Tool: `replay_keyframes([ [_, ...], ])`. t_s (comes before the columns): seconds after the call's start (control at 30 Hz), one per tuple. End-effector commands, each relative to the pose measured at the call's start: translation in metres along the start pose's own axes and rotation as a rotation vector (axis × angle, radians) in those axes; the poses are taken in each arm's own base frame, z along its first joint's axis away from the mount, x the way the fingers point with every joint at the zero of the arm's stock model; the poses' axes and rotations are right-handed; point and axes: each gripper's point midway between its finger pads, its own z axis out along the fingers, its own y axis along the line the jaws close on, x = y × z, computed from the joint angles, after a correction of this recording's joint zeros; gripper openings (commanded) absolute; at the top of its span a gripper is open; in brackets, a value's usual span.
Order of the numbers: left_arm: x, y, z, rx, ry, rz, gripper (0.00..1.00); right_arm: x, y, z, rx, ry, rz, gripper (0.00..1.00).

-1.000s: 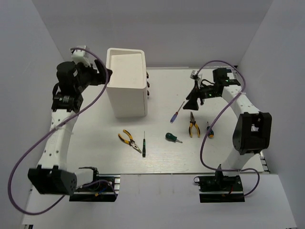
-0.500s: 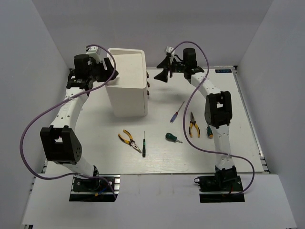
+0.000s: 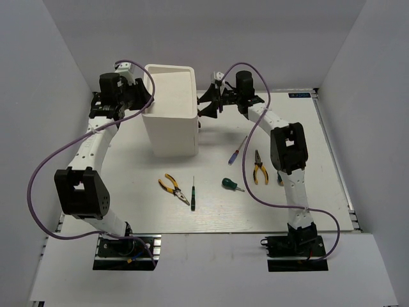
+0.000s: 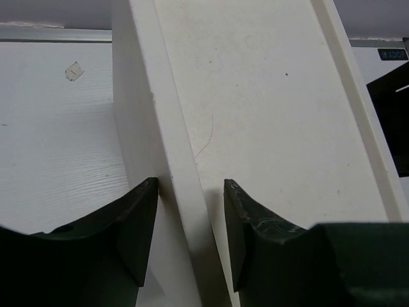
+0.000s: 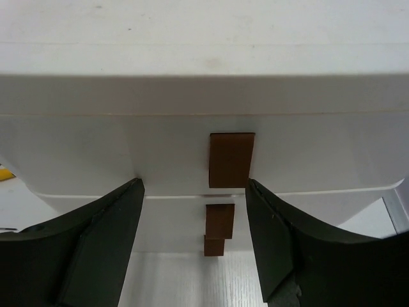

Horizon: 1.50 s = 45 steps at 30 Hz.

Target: Sort the tools into containers

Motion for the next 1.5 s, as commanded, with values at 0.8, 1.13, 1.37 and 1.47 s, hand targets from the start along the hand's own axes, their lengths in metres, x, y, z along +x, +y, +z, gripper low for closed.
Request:
replay_keyframes([
  [0.8,0.003,-0.038,0.006,0.115,0.047,0.005,0.39,-0.045,-0.011,0.002,0.032,-0.054,-0.056,0.05],
  [1.13,-0.005,-0.029,0.003,0.052,0.014,-0.008,0.25,-0.020,-0.057,-0.057,0.380,0.098,0.010,0.00],
  [1.37,-0.002,-0.027,0.001,0.044,0.006,-0.006,0.25,-0.008,-0.063,-0.117,0.508,0.171,0.040,0.00],
  [1.47,-0.004,-0.028,0.001,0.046,-0.004,-0.003,0.24,0.002,-0.053,-0.127,0.506,0.203,0.050,0.00],
])
